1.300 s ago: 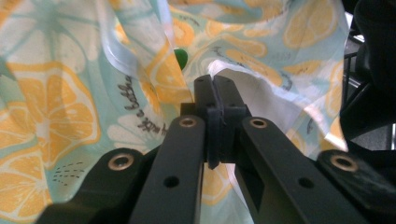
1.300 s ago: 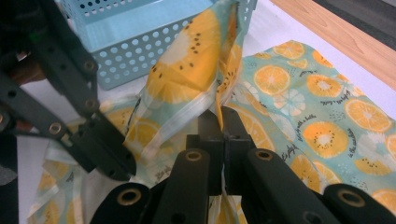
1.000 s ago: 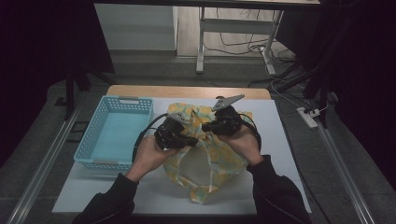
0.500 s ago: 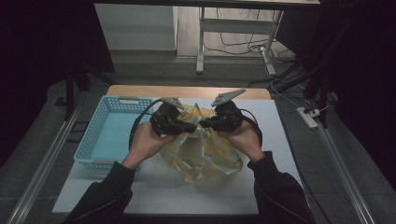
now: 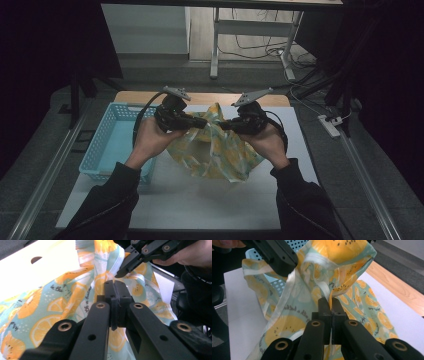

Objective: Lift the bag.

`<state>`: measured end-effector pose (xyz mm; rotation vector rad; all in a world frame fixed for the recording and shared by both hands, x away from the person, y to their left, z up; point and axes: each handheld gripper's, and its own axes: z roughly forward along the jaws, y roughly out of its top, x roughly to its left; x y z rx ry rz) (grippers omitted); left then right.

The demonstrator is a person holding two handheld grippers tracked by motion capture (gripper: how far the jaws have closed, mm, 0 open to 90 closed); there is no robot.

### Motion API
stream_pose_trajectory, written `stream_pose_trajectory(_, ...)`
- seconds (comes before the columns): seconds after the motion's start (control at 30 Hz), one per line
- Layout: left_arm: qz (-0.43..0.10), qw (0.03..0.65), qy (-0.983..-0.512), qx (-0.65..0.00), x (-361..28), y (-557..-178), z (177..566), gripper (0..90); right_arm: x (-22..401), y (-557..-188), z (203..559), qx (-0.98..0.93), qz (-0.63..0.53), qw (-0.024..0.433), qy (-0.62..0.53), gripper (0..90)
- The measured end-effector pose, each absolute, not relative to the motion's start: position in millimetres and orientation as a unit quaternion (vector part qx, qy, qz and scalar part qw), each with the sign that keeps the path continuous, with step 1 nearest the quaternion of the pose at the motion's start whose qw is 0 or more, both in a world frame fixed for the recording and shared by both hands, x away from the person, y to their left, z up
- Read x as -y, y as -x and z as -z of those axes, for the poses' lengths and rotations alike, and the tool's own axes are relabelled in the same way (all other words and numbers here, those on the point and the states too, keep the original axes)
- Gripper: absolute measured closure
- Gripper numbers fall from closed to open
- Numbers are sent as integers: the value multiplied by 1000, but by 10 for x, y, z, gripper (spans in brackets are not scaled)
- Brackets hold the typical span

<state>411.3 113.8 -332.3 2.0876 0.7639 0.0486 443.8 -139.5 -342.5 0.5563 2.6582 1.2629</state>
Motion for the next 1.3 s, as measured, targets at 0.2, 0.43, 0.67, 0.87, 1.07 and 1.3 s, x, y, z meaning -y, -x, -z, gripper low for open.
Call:
stream_pose_trajectory(0.2, -21, 456, -832, -315, -1208, -4179, 3189, 898, 1407, -4471, 3306, -884, -422, 82, -187, 900)
stream_pose_trajectory(0.43, -29, 465, -826, -317, -1264, -4242, 3027, 898, 1441, -4518, 3154, -881, -424, 92, -189, 900)
stream_pose_trajectory(0.67, -36, 483, -815, -319, -1299, -4284, 2842, 898, 1481, -4559, 2986, -877, -427, 107, -193, 900)
stream_pose_trajectory(0.87, -40, 500, -804, -320, -1320, -4302, 2674, 898, 1512, -4572, 2829, -871, -437, 116, -194, 900)
stream_pose_trajectory(1.07, -54, 512, -795, -320, -1356, -4292, 2506, 897, 1535, -4563, 2702, -867, -442, 127, -194, 900)
stream_pose_trajectory(1.3, -73, 522, -785, -326, -1442, -4288, 2355, 898, 1575, -4549, 2565, -861, -448, 142, -194, 900)
